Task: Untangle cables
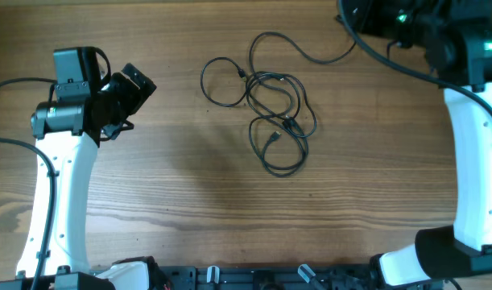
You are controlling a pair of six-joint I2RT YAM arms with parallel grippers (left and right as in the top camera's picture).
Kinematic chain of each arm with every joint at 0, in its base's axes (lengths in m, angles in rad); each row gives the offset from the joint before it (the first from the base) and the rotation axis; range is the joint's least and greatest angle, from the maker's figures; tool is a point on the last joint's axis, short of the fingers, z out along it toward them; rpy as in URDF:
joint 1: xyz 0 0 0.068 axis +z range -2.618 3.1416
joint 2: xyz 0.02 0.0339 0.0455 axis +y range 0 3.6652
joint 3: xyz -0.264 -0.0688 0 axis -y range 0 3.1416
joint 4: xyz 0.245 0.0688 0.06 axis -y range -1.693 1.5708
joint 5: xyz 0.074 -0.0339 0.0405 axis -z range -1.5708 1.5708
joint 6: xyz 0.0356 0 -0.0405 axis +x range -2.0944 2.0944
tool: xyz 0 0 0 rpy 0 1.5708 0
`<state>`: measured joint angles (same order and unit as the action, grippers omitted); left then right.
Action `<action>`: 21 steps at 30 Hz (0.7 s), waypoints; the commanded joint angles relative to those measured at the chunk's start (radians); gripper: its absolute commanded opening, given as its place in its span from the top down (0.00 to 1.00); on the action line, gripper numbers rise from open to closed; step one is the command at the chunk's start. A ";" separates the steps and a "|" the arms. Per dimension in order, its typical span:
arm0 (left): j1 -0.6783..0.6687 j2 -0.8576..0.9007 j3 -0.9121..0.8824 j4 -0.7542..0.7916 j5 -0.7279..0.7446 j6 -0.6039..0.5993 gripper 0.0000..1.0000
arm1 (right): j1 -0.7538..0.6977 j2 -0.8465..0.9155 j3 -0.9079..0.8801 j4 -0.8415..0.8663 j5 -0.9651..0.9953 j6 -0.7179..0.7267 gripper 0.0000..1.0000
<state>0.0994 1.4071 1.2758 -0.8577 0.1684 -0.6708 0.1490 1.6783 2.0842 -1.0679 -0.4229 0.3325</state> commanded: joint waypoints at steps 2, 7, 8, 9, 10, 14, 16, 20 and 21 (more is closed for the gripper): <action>0.003 -0.004 0.007 0.000 -0.009 0.005 0.00 | 0.099 0.170 -0.004 -0.119 0.002 -0.443 0.21; 0.003 -0.004 0.007 0.000 -0.009 0.005 0.00 | 0.120 0.525 -0.004 -0.135 -0.003 -0.760 0.18; 0.003 -0.004 0.007 0.000 -0.009 0.005 0.00 | 0.120 0.560 -0.004 -0.122 -0.005 -0.759 0.20; 0.003 -0.004 0.007 0.000 -0.009 0.005 0.00 | 0.121 0.604 -0.004 -0.113 -0.033 -0.760 0.26; 0.003 -0.004 0.007 0.000 -0.009 0.005 0.00 | 0.122 0.623 -0.004 -0.111 -0.063 -0.761 0.37; 0.003 -0.004 0.007 0.000 -0.009 0.005 0.00 | 0.122 0.631 -0.004 -0.077 -0.224 -0.732 0.81; 0.003 -0.004 0.007 0.000 -0.009 0.005 0.00 | 0.120 0.619 0.018 -0.070 -0.232 -0.583 0.96; 0.003 -0.004 0.007 0.000 -0.009 0.005 0.00 | 0.109 0.461 0.128 -0.066 -0.233 -0.414 0.96; 0.003 -0.004 0.007 0.000 -0.009 0.005 0.00 | 0.109 0.394 0.164 -0.060 -0.233 -0.380 0.96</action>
<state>0.0994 1.4071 1.2758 -0.8600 0.1684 -0.6708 0.2668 2.2688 2.1399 -1.1400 -0.6144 -0.1757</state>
